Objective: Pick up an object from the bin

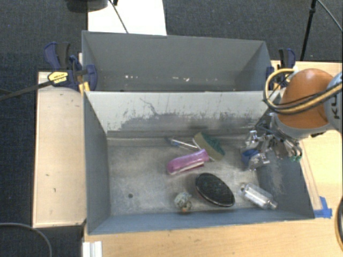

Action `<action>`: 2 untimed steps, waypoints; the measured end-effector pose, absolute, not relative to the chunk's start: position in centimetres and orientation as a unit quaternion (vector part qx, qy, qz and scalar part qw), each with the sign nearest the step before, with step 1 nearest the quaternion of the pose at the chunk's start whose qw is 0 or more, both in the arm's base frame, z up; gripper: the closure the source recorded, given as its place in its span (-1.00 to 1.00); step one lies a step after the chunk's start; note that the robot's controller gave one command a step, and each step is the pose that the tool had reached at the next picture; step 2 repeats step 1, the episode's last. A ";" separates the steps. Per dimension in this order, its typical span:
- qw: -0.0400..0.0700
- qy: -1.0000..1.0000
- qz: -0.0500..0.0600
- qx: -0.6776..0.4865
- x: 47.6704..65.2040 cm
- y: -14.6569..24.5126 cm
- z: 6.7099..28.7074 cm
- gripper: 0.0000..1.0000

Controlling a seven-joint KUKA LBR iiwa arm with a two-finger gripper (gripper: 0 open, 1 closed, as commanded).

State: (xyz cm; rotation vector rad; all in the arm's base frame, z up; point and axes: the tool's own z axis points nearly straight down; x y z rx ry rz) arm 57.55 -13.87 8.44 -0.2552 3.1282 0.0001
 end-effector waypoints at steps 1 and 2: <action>0.006 0.998 -0.002 -0.056 56.4 -13.6 27.4 1.00; 0.006 0.998 -0.002 -0.056 56.4 -13.6 27.4 1.00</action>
Offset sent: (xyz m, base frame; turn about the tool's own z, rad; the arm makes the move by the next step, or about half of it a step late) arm -0.0130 0.0032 0.1834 0.0533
